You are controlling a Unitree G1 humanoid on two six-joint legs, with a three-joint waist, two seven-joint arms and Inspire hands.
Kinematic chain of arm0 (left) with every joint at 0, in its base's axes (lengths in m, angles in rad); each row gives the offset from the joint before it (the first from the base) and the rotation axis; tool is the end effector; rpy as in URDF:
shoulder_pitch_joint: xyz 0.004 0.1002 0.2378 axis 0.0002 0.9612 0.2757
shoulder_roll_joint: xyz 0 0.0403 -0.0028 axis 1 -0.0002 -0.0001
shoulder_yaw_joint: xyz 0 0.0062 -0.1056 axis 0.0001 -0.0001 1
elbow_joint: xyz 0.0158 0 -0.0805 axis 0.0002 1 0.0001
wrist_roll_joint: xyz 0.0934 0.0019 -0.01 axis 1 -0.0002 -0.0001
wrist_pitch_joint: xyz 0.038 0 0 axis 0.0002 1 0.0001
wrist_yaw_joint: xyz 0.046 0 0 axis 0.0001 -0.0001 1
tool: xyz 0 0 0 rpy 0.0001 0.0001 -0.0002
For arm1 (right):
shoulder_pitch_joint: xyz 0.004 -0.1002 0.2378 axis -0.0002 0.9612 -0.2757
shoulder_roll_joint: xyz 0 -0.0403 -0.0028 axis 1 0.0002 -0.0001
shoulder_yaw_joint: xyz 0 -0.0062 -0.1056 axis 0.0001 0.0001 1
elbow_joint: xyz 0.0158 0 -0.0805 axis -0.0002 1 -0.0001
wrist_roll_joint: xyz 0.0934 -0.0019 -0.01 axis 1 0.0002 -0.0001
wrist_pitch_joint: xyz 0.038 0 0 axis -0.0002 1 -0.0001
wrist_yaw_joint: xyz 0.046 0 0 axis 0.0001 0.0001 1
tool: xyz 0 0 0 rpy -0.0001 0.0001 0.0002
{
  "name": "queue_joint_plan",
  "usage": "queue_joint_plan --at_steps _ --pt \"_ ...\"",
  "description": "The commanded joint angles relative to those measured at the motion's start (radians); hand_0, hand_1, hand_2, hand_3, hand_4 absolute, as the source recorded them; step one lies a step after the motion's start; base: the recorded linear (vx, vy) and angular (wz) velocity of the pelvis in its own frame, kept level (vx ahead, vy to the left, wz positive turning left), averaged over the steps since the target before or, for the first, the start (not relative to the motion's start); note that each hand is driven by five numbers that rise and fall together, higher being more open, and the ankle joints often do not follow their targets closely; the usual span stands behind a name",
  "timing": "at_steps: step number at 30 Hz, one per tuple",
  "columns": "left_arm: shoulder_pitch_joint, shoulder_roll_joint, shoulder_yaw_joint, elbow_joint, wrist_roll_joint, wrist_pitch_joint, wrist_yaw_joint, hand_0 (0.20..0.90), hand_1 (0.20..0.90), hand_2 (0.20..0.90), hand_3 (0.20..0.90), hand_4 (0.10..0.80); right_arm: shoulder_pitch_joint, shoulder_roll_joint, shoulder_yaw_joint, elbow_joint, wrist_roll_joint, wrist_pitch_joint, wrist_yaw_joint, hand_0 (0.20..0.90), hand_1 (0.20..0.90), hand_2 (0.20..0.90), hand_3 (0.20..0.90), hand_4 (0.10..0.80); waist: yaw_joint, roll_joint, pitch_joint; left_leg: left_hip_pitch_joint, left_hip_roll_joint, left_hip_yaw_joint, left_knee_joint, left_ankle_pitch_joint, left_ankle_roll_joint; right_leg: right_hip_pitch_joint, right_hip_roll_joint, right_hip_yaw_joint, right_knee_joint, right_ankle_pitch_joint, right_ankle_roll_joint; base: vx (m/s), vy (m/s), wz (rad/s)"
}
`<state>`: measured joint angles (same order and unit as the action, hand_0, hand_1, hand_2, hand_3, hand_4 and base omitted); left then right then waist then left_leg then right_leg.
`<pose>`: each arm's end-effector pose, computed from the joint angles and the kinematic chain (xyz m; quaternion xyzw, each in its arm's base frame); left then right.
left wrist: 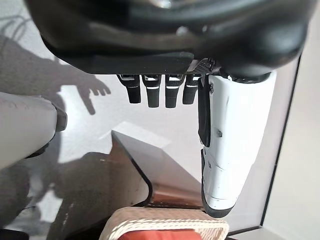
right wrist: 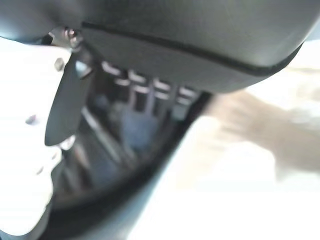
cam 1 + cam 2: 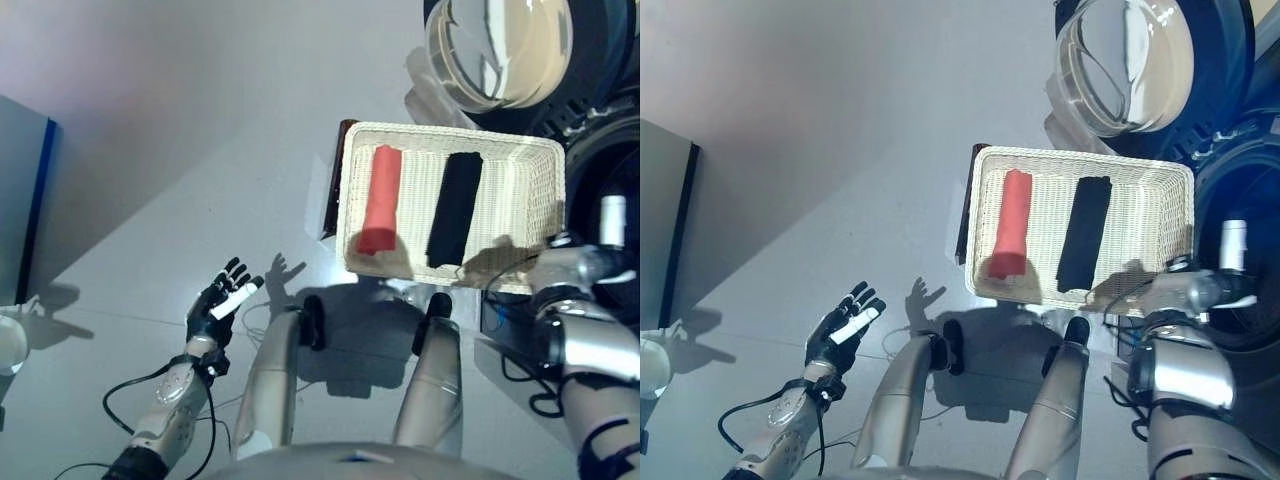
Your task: Pick up the clothes and place them into the washing machine
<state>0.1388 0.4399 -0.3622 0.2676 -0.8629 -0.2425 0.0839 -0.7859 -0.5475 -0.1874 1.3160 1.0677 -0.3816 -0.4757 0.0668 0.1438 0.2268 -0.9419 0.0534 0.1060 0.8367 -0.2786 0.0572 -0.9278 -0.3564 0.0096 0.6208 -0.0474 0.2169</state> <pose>0.1437 0.2019 -0.0202 -0.1846 0.1644 0.0318 0.9684 0.2877 -0.3154 0.0839 0.3291 0.0015 -0.5441 0.7718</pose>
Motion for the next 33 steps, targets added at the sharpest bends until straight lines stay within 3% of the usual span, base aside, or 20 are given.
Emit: queue_joint_plan --at_steps 1,11,22,33 --pt "-0.024 0.037 0.098 -0.063 0.038 -0.098 -0.028 0.9 0.9 0.9 0.9 0.8 0.009 0.044 0.131 -0.119 -0.227 -0.019 0.039 0.9 0.9 0.9 0.9 0.8 0.016 -0.035 0.032 0.059 0.029 -0.086 -0.171 0.145 -0.149 0.113 -0.025 -0.014 -0.075 0.04 -0.024 0.0 0.0 0.0" --pt "-0.027 0.024 0.139 -0.037 0.098 -0.118 -0.035 0.9 0.9 0.9 0.9 0.8 0.026 0.152 0.274 -0.159 -0.54 0.052 -0.006 0.9 0.9 0.9 0.9 0.8 0.029 -0.067 0.025 0.129 0.011 -0.096 -0.286 0.196 -0.154 0.217 -0.041 -0.068 -0.208 0.104 -0.013 0.044 -0.014 0.08" --pt "-0.04 0.009 0.141 -0.039 0.136 -0.125 -0.018 0.9 0.9 0.9 0.9 0.8 0.01 0.133 0.344 -0.018 -0.839 0.175 -0.127 0.9 0.9 0.9 0.9 0.8 0.04 -0.092 0.031 0.227 0.01 -0.112 -0.411 0.249 -0.163 0.334 -0.041 -0.122 -0.319 0.154 0.001 0.062 -0.033 0.05" --pt "-0.038 -0.01 0.154 -0.069 0.147 -0.12 0.014 0.9 0.9 0.9 0.9 0.8 -0.015 0.142 0.402 0.027 -1.021 0.264 -0.188 0.9 0.9 0.9 0.9 0.8 0.031 -0.087 0.047 0.155 0.029 -0.117 -0.229 0.169 -0.15 0.235 -0.028 -0.073 -0.118 0.053 -0.017 -0.004 0.011 -0.02"
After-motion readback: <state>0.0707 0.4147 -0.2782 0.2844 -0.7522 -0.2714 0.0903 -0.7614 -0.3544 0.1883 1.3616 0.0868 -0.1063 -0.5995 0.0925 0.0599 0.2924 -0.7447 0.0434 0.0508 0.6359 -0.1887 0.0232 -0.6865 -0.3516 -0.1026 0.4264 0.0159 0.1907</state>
